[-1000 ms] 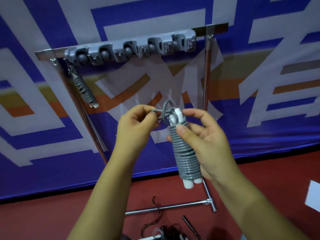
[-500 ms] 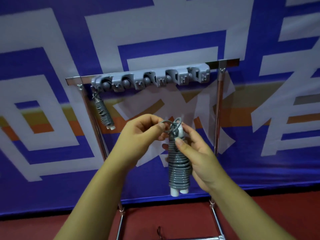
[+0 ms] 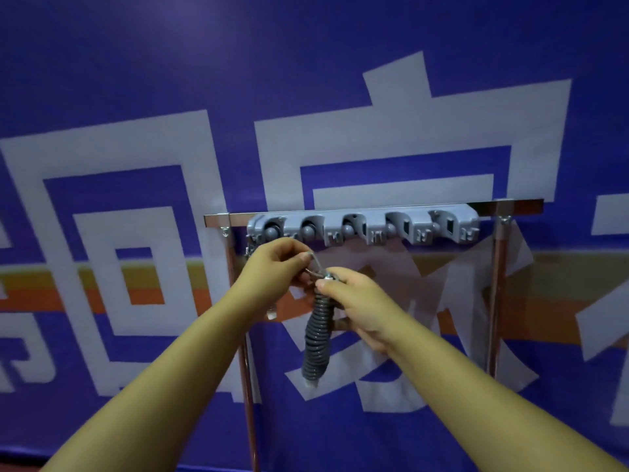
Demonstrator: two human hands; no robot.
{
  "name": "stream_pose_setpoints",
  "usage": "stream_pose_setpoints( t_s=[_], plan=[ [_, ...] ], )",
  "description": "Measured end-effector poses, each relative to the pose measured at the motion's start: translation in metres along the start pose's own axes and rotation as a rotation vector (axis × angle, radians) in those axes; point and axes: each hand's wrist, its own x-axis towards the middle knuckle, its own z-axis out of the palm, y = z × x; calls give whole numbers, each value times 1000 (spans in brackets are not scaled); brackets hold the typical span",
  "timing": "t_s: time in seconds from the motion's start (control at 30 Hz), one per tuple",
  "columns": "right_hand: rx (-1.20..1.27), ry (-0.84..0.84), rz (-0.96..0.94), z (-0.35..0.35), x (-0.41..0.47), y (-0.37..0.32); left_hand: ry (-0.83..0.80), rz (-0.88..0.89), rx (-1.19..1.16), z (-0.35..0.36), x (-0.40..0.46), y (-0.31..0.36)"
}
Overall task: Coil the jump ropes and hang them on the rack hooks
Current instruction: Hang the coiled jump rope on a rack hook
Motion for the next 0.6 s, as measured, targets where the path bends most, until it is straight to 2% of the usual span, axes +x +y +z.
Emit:
stream_pose_setpoints(
  t_s=[0.27,0.6],
  plan=[
    [37,65,-6,19,78,6,125,-131,-151,-29,44,-22],
    [-31,189,5,20,134,16,183,-141,-103,-32,89,-49]
  ],
)
